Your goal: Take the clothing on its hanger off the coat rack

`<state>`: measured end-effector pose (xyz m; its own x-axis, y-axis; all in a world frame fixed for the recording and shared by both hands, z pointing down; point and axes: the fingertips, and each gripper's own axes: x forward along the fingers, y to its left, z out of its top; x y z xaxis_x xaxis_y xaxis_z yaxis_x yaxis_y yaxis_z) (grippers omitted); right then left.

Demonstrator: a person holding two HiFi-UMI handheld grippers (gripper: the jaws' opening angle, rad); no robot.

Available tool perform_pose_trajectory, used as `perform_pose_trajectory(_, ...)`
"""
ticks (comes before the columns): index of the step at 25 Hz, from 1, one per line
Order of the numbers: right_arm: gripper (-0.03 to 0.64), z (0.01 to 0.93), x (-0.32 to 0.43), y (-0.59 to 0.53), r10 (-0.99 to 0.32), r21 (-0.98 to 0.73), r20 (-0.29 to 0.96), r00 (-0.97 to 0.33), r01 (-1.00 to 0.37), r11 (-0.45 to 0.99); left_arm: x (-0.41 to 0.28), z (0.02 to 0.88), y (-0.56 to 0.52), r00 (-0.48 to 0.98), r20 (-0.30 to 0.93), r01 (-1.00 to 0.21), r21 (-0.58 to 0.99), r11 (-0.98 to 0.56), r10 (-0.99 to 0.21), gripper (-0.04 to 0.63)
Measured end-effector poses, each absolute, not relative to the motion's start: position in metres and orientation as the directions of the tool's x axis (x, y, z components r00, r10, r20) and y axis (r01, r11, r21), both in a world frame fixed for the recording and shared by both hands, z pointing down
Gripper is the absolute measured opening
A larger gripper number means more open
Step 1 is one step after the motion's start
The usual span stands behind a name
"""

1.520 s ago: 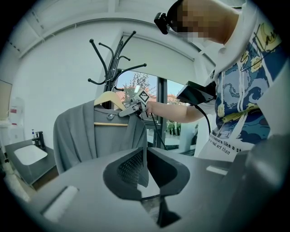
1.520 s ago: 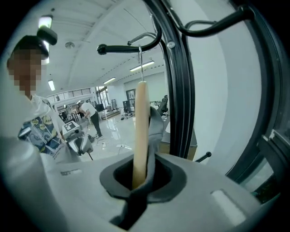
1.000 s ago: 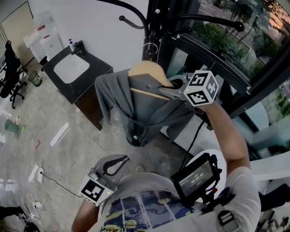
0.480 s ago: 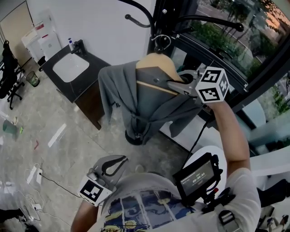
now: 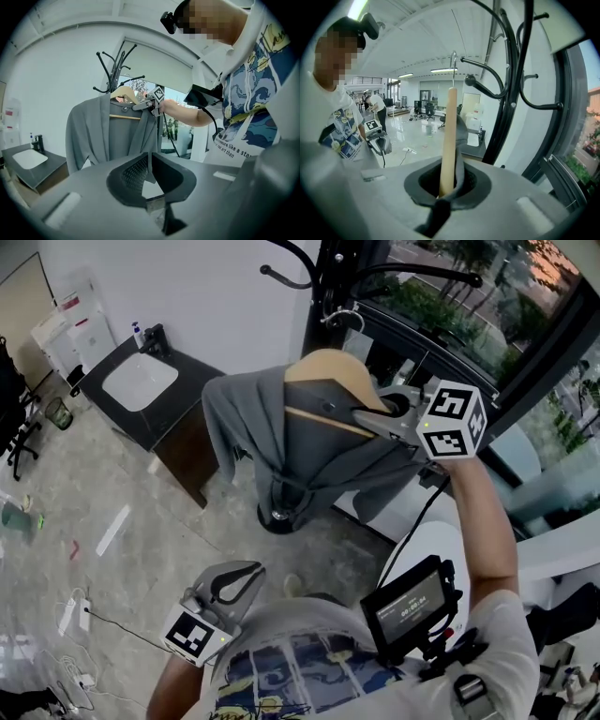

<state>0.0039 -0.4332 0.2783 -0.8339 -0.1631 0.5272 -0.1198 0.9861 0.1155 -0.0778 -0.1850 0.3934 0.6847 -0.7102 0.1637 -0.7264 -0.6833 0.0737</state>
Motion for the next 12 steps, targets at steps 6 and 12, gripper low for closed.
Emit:
perform_pose_trajectory(6,0.008,0.281,-0.002,-0.379,-0.184,0.131,0.536,-0.824,-0.134,0.982,-0.094,0.393,-0.144,0.702,0.153,-0.71,0.071,-0.7,-0.696,0.031)
perform_pose_trajectory(12,0.008,0.284,-0.016,-0.312,-0.183,0.139,0.536,-0.824,-0.128,0.982,-0.112,0.392,-0.105,0.711,0.142,-0.701,0.078,-0.709,-0.688,0.031)
